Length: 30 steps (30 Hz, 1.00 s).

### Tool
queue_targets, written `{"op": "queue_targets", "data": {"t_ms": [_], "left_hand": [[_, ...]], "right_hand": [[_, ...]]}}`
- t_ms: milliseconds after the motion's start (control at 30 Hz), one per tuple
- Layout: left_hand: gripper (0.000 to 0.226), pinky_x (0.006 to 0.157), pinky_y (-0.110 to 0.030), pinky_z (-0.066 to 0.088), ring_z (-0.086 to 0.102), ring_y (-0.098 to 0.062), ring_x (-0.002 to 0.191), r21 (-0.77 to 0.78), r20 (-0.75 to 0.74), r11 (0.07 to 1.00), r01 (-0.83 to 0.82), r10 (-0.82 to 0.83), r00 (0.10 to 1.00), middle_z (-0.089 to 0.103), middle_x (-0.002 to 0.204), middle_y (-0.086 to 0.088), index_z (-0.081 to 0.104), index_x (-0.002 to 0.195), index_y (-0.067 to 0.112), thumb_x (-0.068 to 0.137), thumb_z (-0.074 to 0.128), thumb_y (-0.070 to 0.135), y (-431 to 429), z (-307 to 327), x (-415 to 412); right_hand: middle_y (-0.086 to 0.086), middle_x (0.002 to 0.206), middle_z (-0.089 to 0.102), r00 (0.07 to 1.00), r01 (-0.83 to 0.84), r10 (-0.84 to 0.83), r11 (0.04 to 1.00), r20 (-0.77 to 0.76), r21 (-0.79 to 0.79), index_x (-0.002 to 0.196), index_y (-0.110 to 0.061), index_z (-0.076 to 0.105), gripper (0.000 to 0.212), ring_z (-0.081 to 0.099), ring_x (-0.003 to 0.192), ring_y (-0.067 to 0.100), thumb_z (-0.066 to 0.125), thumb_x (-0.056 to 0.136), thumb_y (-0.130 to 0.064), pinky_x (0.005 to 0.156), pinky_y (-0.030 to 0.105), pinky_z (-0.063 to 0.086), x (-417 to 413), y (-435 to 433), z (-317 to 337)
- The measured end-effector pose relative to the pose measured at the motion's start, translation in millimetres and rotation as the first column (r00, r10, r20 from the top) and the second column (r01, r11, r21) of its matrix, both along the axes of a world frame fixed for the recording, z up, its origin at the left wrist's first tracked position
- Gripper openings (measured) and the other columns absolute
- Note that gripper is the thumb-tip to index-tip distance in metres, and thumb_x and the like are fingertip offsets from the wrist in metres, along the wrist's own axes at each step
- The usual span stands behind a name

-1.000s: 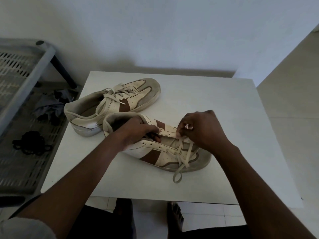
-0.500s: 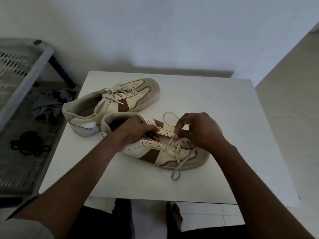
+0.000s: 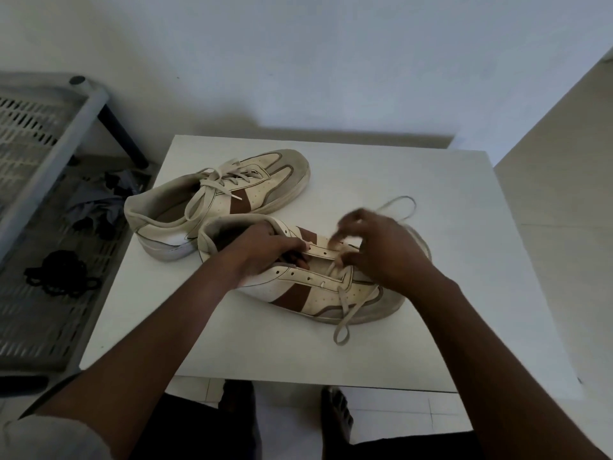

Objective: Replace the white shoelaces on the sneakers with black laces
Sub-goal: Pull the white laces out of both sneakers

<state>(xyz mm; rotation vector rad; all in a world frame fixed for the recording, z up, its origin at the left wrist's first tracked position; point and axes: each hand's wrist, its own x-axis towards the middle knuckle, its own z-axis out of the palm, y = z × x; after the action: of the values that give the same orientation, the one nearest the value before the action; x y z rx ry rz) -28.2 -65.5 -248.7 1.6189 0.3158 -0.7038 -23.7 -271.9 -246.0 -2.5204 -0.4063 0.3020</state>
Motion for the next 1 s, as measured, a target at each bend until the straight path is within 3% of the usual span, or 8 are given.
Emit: {"op": "queue_targets", "data": {"t_ms": [133, 233, 333, 400, 500, 633, 733, 1000], "left_hand": [[0.020, 0.065, -0.022, 0.055, 0.068, -0.022, 0.072, -0.007, 0.007, 1.000, 0.002, -0.002, 1.000, 0.071, 0.086, -0.023, 0.067, 0.101, -0.007, 0.087, 0.062, 0.006, 0, 0, 0], [0.021, 0.062, -0.021, 0.055, 0.068, -0.021, 0.068, 0.001, -0.011, 1.000, 0.005, -0.005, 1.000, 0.071, 0.084, -0.023, 0.067, 0.102, -0.009, 0.088, 0.062, 0.006, 1, 0, 1], [0.022, 0.060, -0.018, 0.054, 0.067, -0.018, 0.062, 0.013, -0.003, 0.999, 0.041, -0.041, 0.999, 0.069, 0.079, -0.023, 0.064, 0.101, -0.015, 0.088, 0.060, 0.002, 0, 2, -1], [0.022, 0.063, -0.018, 0.055, 0.068, -0.019, 0.064, 0.018, 0.015, 0.999, 0.046, -0.046, 0.999, 0.069, 0.077, -0.023, 0.064, 0.102, -0.016, 0.088, 0.060, 0.001, 0, 3, -2], [0.022, 0.063, -0.019, 0.054, 0.068, -0.020, 0.067, 0.025, 0.029, 0.999, 0.044, -0.044, 0.999, 0.068, 0.085, -0.028, 0.064, 0.102, -0.013, 0.088, 0.061, 0.004, -1, 2, -1], [0.021, 0.066, -0.022, 0.054, 0.067, -0.022, 0.071, 0.028, 0.035, 0.999, 0.040, -0.041, 0.999, 0.070, 0.087, -0.028, 0.067, 0.100, -0.008, 0.088, 0.063, 0.009, 0, 3, -2], [0.019, 0.061, -0.022, 0.053, 0.067, -0.021, 0.066, 0.025, 0.029, 1.000, 0.013, -0.013, 0.999, 0.071, 0.081, -0.023, 0.070, 0.097, -0.004, 0.088, 0.064, 0.012, 0, 2, -2], [0.029, 0.058, -0.020, 0.051, 0.064, -0.018, 0.064, 0.021, 0.109, 0.999, -0.050, 0.047, 0.993, 0.071, 0.083, -0.022, 0.070, 0.095, -0.005, 0.089, 0.065, 0.023, -7, 0, 1]], "right_hand": [[-0.017, 0.083, 0.065, 0.997, 0.054, -0.059, 0.996, 0.059, 0.077, 0.068, -0.031, 0.066, 0.016, 0.057, 0.072, 0.001, 0.080, 0.074, -0.026, 0.065, 0.028, 0.047, -5, -3, -8], [-0.014, 0.080, 0.065, 0.958, 0.220, -0.253, 0.950, 0.133, 0.220, 0.068, -0.031, 0.067, 0.019, 0.054, 0.063, 0.001, 0.076, 0.078, -0.016, 0.057, 0.022, 0.038, -1, -11, -1], [-0.004, 0.086, 0.070, 0.778, 0.451, -0.596, 0.749, 0.197, 0.486, 0.077, -0.031, 0.065, 0.024, 0.058, 0.059, 0.008, 0.069, 0.084, -0.009, 0.059, 0.021, 0.042, 15, -42, 19], [0.001, 0.109, 0.067, 0.749, 0.508, -0.622, 0.760, 0.228, 0.407, 0.099, -0.025, 0.065, 0.014, 0.057, 0.062, 0.003, 0.069, 0.087, -0.019, 0.068, 0.022, 0.044, 14, -47, 25], [0.007, 0.140, 0.044, 0.854, 0.489, -0.505, 0.861, 0.122, 0.141, 0.140, -0.015, 0.043, 0.068, 0.060, 0.085, 0.009, 0.073, 0.083, -0.037, 0.085, 0.028, 0.043, 6, -35, 12], [-0.016, 0.096, 0.067, 0.985, 0.169, -0.168, 0.983, -0.028, 0.067, 0.086, -0.033, 0.070, 0.010, 0.060, 0.069, -0.001, 0.077, 0.079, -0.030, 0.075, 0.027, 0.044, -5, -20, 28], [-0.015, 0.073, 0.067, 0.971, -0.109, 0.109, 0.994, -0.212, 0.008, 0.072, -0.030, 0.069, 0.012, 0.055, 0.059, -0.008, 0.080, 0.075, -0.024, 0.066, 0.021, 0.043, -22, -9, 32], [-0.009, 0.080, 0.066, 0.988, -0.019, -0.036, 0.936, -0.150, -0.352, 0.081, -0.026, 0.065, 0.030, 0.063, 0.079, 0.011, 0.076, 0.071, -0.052, 0.071, 0.030, 0.052, -38, 12, 20]]}}
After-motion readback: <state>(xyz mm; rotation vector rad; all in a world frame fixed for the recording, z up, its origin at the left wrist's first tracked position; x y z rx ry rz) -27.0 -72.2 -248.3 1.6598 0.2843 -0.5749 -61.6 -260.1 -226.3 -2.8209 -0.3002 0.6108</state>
